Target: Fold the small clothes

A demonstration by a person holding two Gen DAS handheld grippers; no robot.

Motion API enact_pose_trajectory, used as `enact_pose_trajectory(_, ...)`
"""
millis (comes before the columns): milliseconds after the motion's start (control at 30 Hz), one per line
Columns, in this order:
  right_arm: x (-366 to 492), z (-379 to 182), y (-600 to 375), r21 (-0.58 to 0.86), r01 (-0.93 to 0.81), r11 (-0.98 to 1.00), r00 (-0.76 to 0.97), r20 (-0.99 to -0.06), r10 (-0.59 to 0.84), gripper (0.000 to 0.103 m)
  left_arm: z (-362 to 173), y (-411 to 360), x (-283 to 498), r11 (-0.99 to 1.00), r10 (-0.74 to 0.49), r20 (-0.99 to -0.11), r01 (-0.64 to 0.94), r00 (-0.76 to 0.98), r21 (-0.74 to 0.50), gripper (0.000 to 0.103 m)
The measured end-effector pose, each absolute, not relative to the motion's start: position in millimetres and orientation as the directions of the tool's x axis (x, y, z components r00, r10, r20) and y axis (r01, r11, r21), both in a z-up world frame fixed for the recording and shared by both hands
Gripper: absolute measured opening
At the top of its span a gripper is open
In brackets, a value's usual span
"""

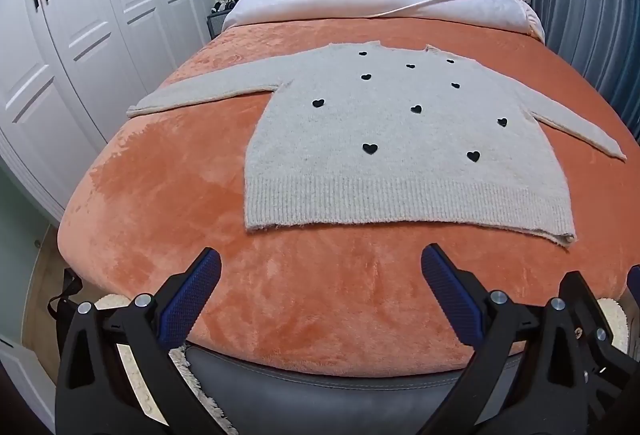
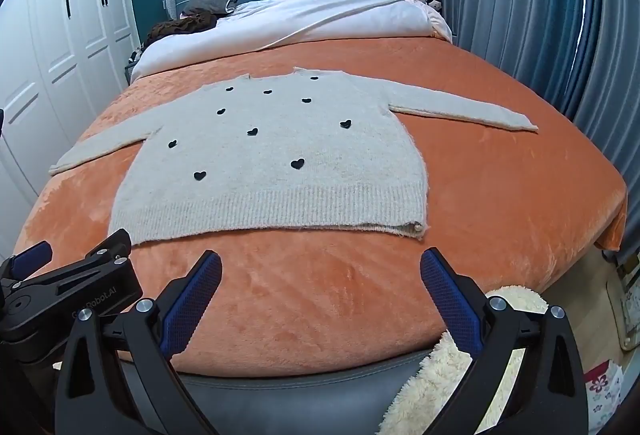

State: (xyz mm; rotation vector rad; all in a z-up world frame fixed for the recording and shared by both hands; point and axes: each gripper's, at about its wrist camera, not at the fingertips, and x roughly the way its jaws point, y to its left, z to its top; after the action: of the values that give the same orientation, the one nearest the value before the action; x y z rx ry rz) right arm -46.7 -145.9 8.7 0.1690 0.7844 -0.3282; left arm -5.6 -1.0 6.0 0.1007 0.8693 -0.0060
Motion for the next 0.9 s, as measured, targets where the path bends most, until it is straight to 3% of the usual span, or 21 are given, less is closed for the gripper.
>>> enact_pose_trajectory(900, -49.6, 10.4, -152.6, 0.032, 0.356, 0.934, 0.657, -0.719, -0.226, 0.098, 5.8, -1.5, -5.3, 0.995, 0.041, -0.762, 0.045, 0.646, 0.092, 0.097)
